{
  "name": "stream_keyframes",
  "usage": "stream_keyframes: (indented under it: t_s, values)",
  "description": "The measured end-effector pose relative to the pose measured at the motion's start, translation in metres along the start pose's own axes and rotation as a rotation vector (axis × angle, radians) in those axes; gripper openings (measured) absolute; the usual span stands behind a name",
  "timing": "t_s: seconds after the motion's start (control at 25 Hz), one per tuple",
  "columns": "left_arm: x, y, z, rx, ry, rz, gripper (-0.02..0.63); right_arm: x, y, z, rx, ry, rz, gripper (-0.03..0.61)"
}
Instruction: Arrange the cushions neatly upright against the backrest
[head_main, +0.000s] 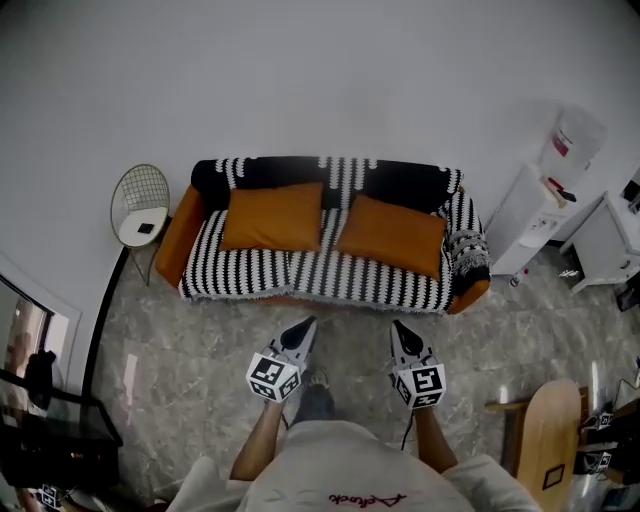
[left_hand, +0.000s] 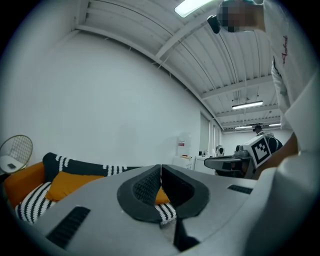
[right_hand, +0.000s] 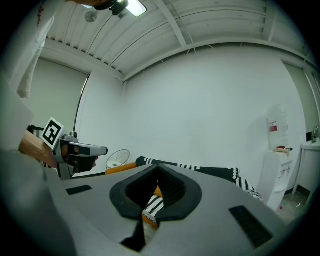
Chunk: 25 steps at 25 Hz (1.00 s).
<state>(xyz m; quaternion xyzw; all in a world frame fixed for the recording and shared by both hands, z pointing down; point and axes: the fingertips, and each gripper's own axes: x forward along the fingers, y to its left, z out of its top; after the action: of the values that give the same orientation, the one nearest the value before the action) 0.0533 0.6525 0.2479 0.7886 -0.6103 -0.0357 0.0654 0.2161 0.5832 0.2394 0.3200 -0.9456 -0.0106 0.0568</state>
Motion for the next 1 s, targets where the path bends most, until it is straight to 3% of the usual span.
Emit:
stream_keyframes:
  t_s: [0.64, 1.0]
  values:
    - [0.113, 0.148, 0.046, 0.010, -0.009, -0.074, 0.032, 0.175, -0.051, 0.042, -0.039, 0.002, -0.083, 0.028]
    - [0.148, 0.195, 0.047, 0.008, 0.007, -0.109, 0.032, 0.226, -0.061, 0.036, -0.027, 0.014, -0.123, 0.028]
